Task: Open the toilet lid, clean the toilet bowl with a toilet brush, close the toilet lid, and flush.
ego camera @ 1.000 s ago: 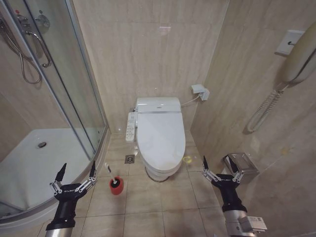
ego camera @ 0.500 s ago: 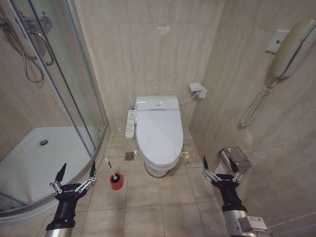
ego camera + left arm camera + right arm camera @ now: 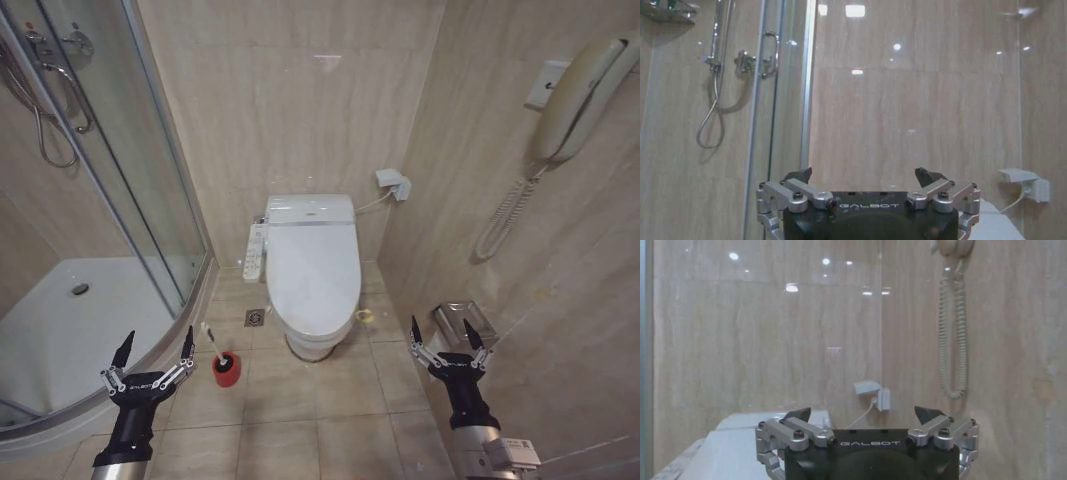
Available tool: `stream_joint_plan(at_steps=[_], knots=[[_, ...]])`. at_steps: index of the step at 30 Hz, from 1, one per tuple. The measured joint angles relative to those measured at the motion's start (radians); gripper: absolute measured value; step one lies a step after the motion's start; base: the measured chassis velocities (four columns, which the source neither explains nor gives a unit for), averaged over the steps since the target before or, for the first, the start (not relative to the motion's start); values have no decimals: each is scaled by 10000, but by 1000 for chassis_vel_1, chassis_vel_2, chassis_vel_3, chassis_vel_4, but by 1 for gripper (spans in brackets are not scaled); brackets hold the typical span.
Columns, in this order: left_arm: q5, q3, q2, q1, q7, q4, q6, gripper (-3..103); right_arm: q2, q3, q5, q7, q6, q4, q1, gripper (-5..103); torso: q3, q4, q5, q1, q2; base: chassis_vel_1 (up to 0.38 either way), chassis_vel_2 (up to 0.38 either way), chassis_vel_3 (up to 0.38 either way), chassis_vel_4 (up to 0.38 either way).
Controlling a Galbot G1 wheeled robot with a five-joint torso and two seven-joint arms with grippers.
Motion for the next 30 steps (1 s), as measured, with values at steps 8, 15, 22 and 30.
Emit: stream_joint_plan(at_steps=[8,15,22,30], knots=[[0,-3,0,0,-4,0,0,100,2,-5,0,-2,0,1,0,100,-1,2,-4,1,0,-11,-19,22,5],[0,-4,1,-1,-4,0,0,100,2,-6,0,-2,0,1,1,100,0,0,-4,3,0,93,-28,-69,43],[0,-3,0,0,-1,0,0,100,2,-6,0,-1,0,1,0,100,-3,-3,-1,-5,3,142,-162,-140,153],[0,-3,0,-1,-3,0,0,100,2,-6,0,-2,0,1,0,100,0,1,-3,2,1,35,-23,-29,39]])
